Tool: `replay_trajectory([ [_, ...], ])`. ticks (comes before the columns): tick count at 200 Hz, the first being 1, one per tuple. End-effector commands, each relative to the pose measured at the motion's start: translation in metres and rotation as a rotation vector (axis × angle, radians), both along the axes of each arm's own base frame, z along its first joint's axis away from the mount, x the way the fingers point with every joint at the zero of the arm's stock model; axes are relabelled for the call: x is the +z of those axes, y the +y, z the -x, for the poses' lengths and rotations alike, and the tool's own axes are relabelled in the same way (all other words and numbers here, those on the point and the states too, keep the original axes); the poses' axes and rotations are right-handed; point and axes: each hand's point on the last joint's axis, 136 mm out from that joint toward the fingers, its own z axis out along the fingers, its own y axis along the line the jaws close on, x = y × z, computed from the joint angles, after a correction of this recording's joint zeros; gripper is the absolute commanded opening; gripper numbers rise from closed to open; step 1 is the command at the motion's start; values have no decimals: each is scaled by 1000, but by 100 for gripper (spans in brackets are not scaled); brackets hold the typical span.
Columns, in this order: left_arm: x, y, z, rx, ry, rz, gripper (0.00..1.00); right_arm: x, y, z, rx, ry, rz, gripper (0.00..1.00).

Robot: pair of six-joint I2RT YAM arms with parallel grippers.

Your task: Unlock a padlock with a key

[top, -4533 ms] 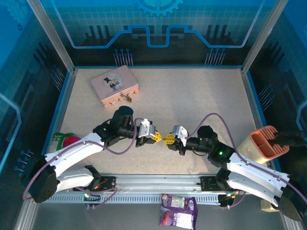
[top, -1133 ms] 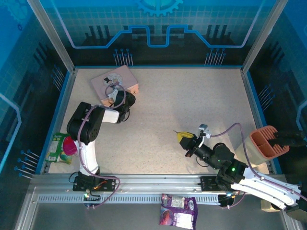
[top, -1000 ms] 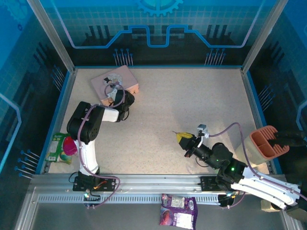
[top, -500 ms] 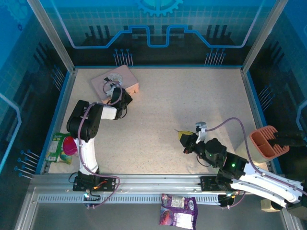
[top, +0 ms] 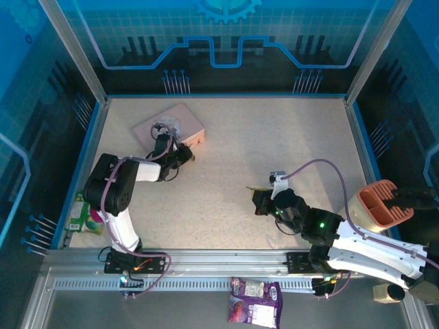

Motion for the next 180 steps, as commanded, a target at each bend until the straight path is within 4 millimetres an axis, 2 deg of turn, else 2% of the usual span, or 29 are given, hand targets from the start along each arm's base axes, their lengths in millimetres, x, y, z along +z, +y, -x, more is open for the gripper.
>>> replay_trajectory([
  [1,23,-41,30,-220,-15,1,0,-1,-4,2,-36,42,-13,0],
  [18,32,-58,44,-295,-11,6,0,-7,-6,4,-54,69,-24,0],
  [47,36,-74,68,-350,1,15,0,-10,-5,3,-65,91,-20,0],
  [61,39,-88,82,-393,-9,33,0,-11,-5,2,-73,94,-10,0],
  [87,32,-119,112,-509,14,10,0,-12,-5,-1,-86,94,11,0],
  [108,25,-136,129,-562,39,30,0,-15,-7,-2,-103,104,11,0],
  [147,20,-156,160,-657,52,10,2,-21,-5,-2,-119,129,11,0],
  [180,8,-154,182,-708,88,-43,4,-28,-6,-7,-146,129,20,0],
])
